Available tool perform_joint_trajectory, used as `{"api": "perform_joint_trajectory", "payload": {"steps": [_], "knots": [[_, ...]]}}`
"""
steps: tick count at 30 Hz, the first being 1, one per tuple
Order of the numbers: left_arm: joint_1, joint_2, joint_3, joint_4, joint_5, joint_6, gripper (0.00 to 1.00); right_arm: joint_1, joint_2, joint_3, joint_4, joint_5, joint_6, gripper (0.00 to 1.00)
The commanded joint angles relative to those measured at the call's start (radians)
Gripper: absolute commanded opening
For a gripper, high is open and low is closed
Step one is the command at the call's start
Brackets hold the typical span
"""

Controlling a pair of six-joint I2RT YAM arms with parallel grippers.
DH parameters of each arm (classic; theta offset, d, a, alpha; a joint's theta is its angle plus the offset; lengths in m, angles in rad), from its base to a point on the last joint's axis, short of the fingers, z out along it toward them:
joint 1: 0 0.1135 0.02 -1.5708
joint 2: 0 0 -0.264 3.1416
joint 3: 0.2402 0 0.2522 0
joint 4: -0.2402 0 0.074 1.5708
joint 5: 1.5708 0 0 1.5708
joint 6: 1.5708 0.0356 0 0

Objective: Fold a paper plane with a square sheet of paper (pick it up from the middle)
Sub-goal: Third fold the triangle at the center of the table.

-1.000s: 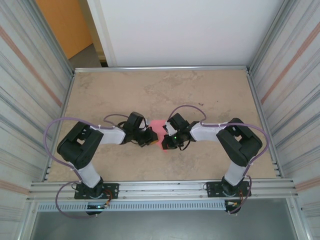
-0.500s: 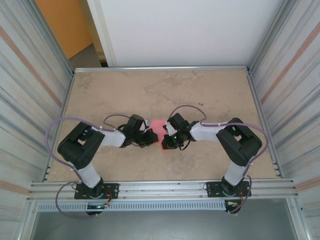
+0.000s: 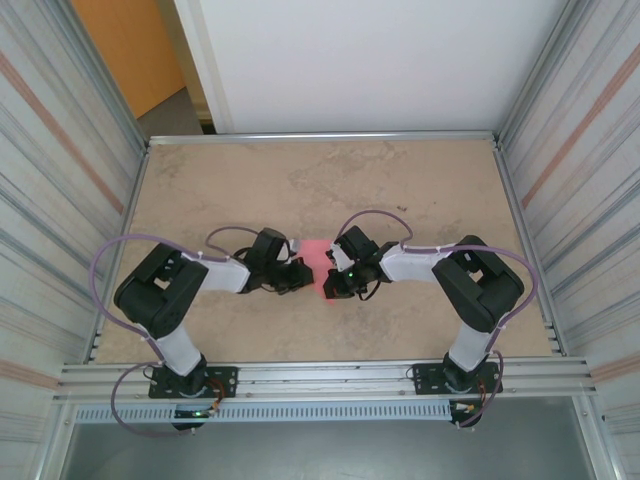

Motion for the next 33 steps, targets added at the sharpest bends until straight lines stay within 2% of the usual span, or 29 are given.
{"api": "perform_joint_trajectory", "payload": {"steps": [1, 10, 18, 21, 24, 26, 33], "knots": [[0.061, 0.033, -0.012, -0.064, -0.056, 0.057, 0.09, -0.001, 0.055, -0.055, -0.116, 0.105, 0.005, 0.00], [0.208, 0.022, 0.045, -0.233, -0.078, 0.150, 0.08, -0.009, 0.048, -0.052, -0.124, 0.111, 0.007, 0.00], [0.244, -0.037, 0.130, -0.368, -0.079, 0.187, 0.08, -0.008, 0.001, 0.011, -0.107, 0.070, 0.025, 0.03], [0.243, -0.093, 0.141, -0.374, -0.053, 0.154, 0.10, -0.011, -0.058, 0.044, -0.075, 0.049, 0.054, 0.08], [0.242, -0.136, 0.129, -0.353, -0.013, 0.097, 0.14, -0.023, -0.106, 0.057, -0.025, 0.057, 0.102, 0.21], [0.238, -0.152, 0.104, -0.317, 0.017, 0.047, 0.18, -0.030, -0.117, 0.059, -0.001, 0.076, 0.137, 0.26], [0.185, -0.140, 0.027, -0.181, 0.097, -0.098, 0.30, -0.049, -0.025, 0.094, 0.026, 0.048, 0.178, 0.27]]}}
